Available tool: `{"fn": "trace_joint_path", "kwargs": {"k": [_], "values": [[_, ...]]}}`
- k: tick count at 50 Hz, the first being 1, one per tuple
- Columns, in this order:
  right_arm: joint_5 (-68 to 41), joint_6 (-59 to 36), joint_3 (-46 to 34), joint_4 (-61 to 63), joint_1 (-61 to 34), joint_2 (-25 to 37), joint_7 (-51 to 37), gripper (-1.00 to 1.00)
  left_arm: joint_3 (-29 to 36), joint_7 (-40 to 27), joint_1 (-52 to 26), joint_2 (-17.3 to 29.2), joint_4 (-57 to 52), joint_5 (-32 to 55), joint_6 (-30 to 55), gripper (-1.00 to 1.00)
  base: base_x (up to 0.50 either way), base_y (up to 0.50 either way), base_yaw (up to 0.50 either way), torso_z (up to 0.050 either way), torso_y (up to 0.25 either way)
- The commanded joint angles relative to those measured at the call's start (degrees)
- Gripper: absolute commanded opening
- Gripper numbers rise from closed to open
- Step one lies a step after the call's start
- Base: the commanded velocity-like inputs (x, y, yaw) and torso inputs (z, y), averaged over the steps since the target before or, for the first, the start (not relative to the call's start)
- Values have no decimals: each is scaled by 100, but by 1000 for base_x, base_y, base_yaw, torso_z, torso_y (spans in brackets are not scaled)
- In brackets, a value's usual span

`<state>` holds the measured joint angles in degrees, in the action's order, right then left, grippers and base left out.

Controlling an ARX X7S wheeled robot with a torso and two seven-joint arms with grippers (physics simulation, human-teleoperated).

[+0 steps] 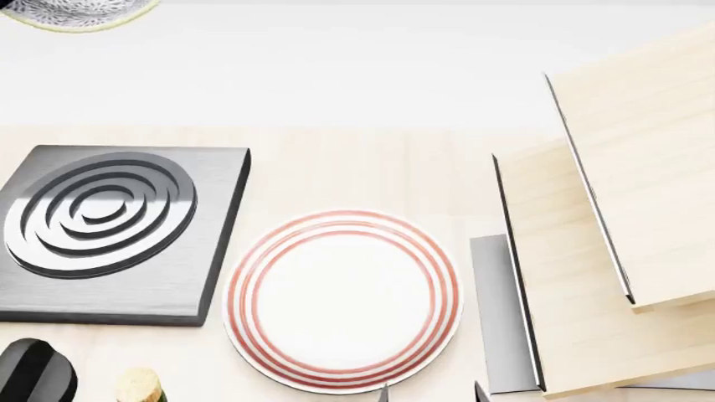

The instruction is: Pick up the akita bowl and put it on the plate.

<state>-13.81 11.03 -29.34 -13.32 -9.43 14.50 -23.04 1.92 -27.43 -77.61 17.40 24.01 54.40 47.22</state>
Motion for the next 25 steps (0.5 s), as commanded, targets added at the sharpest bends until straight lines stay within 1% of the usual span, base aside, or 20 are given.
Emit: {"fn": "trace_joint_path", "kwargs": {"k": [1, 4, 8, 9, 18, 24, 25], "values": [[-4, 55, -33, -142, -39, -33, 18, 100, -278, -121, -249, -340, 915, 350, 192, -100, 0, 0, 0, 0, 0], [-11, 61, -39, -138, -28, -25, 20, 100, -247, -155, -261, -396, 1076, 356, 262, -100, 0, 0, 0, 0, 0], [-10, 83, -51, -203, -45, -45, 25, 100, -152, -11, -278, -429, 1238, 320, 272, -100, 0, 0, 0, 0, 3], [-3, 105, -59, -250, -55, -62, 30, 100, -145, -19, -332, -454, 1434, 363, 408, -100, 0, 0, 0, 0, 0], [-21, 118, -77, -322, -76, -78, 40, 100, 4, 200, -330, -659, 1911, 314, 400, -100, 0, 0, 0, 0, 0], [-44, 151, -81, -399, -92, -93, 53, 100, 197, 361, -323, -773, 2146, 200, 389, -100, 0, 0, 0, 0, 0], [-45, 164, -83, -420, -98, -98, 59, 100, 306, 416, -320, -784, 2166, 133, 420, -100, 0, 0, 0, 0, 0]]}}
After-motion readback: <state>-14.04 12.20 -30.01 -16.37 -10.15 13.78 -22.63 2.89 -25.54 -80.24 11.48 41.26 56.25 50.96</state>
